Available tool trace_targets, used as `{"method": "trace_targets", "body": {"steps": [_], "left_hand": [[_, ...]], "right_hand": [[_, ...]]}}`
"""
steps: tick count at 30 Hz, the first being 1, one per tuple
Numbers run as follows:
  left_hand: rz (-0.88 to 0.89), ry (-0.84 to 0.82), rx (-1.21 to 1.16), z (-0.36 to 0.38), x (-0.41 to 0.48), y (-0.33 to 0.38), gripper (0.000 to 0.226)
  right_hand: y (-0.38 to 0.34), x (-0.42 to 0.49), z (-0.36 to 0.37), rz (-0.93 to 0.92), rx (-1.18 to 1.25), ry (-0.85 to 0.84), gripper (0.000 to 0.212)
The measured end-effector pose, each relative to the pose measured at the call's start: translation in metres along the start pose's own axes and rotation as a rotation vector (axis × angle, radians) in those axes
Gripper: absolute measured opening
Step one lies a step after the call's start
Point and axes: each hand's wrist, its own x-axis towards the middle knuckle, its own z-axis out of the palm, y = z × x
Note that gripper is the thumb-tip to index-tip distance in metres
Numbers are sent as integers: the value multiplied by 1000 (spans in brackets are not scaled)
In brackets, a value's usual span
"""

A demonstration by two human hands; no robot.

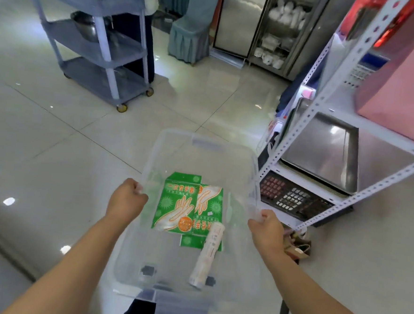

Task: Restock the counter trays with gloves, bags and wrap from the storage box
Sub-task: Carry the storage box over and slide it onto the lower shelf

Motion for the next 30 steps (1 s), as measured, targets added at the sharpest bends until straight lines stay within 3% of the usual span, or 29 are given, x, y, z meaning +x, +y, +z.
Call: {"method": "trace_targets", "body": {"steps": [11, 20, 30], "left_hand": [[25, -43, 14, 3, 228, 87, 15], [23, -38, 41, 42, 411, 183, 19], [-3, -28, 31, 62, 604, 267, 25]], "right_hand": [[-117, 188, 72, 9, -44, 26, 18], [-191, 397, 122, -6, -22, -19, 18], [-294, 589, 177, -51, -107, -34, 32]]}}
